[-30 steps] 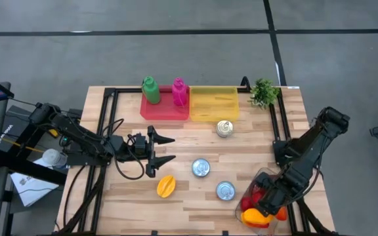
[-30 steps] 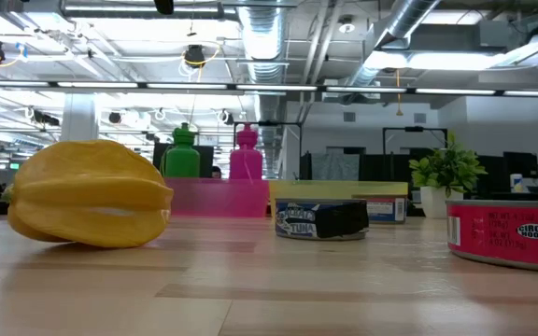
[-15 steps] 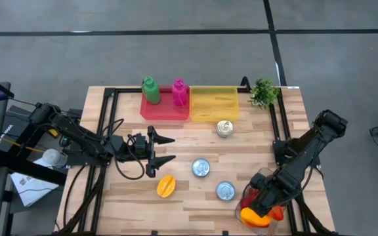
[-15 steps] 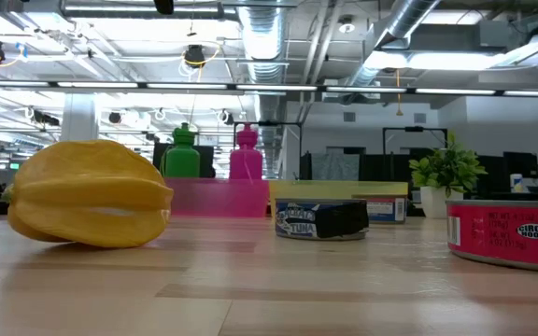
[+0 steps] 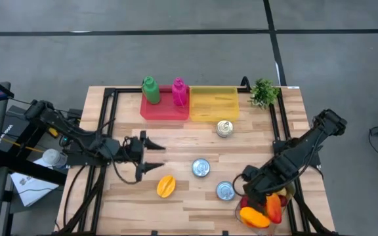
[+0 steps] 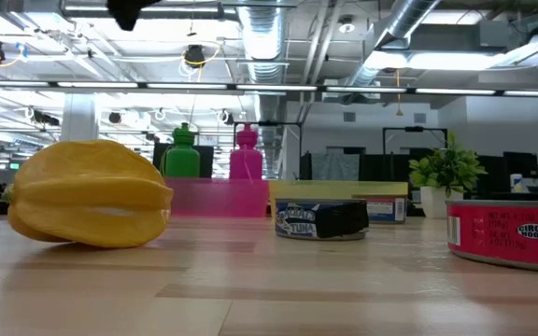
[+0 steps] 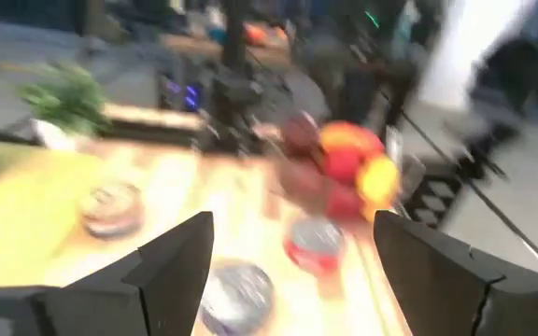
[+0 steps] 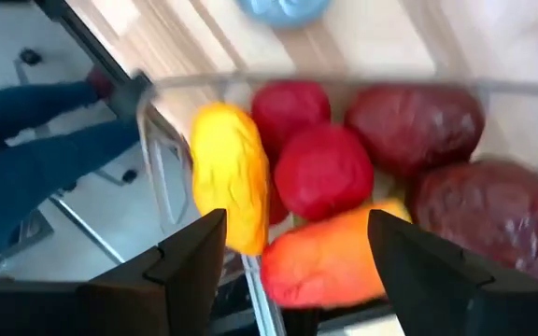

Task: Pick & Place Food Item
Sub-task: Put the starfruit into the transparent bin

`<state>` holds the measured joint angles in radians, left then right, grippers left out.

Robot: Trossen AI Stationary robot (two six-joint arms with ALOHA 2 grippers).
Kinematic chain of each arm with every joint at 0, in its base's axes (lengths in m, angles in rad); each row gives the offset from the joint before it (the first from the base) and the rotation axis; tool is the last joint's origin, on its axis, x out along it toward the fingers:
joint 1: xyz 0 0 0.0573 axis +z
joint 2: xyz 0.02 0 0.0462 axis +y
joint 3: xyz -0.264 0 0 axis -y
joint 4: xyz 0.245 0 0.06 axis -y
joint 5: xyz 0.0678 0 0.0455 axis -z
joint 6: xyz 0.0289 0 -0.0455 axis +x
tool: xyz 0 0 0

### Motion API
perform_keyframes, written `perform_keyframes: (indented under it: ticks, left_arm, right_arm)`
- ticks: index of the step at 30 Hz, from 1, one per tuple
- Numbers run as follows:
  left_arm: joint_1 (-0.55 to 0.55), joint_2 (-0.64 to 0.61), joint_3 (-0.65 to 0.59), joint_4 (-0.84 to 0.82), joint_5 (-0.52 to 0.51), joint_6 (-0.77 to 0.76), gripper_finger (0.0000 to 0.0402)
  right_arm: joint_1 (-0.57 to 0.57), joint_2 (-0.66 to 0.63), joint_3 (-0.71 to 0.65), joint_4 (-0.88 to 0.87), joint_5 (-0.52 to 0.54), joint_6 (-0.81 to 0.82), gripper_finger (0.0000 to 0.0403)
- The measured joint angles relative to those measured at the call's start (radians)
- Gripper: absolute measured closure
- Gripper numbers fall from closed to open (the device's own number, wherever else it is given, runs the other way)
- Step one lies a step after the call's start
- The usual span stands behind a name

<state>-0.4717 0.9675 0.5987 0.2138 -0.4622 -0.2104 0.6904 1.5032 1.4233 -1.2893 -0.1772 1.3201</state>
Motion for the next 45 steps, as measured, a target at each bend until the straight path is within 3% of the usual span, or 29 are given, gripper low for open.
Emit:
perform_keyframes:
  ticks: [5, 9, 16, 26, 32, 45]
  left_arm:
    - [-0.083, 0.025, 0.0, -0.155, 0.017, -0.13, 0.0116]
    - [-0.111, 0.126, 0.0, -0.233, 0.009, -0.265, 0.0116]
    - [-0.152, 0.343, 0.011, -0.137, -0.041, -0.219, 0.0116]
    - [-0.169, 0.552, 0.149, -0.137, -0.069, -0.269, 0.0121]
    - [-0.199, 0.567, 0.157, -0.221, -0.069, -0.398, 0.015]
    - [-0.227, 0.609, 0.158, -0.244, -0.117, -0.454, 0.0199]
  right_arm:
    - [-0.034, 0.0, 0.005, -0.015, 0.09, -0.037, 0.0147]
    - [-0.048, 0.0, 0.005, -0.024, 0.144, -0.038, 0.0147]
    - [-0.061, 0.0, 0.005, -0.031, 0.16, -0.039, 0.0147]
    - [-0.06, 0.0, 0.005, -0.029, 0.178, -0.038, 0.0147]
    - [-0.06, 0.0, 0.005, -0.023, 0.211, -0.038, 0.0147]
    - [-0.072, 0.0, 0.005, -0.019, 0.261, -0.048, 0.0147]
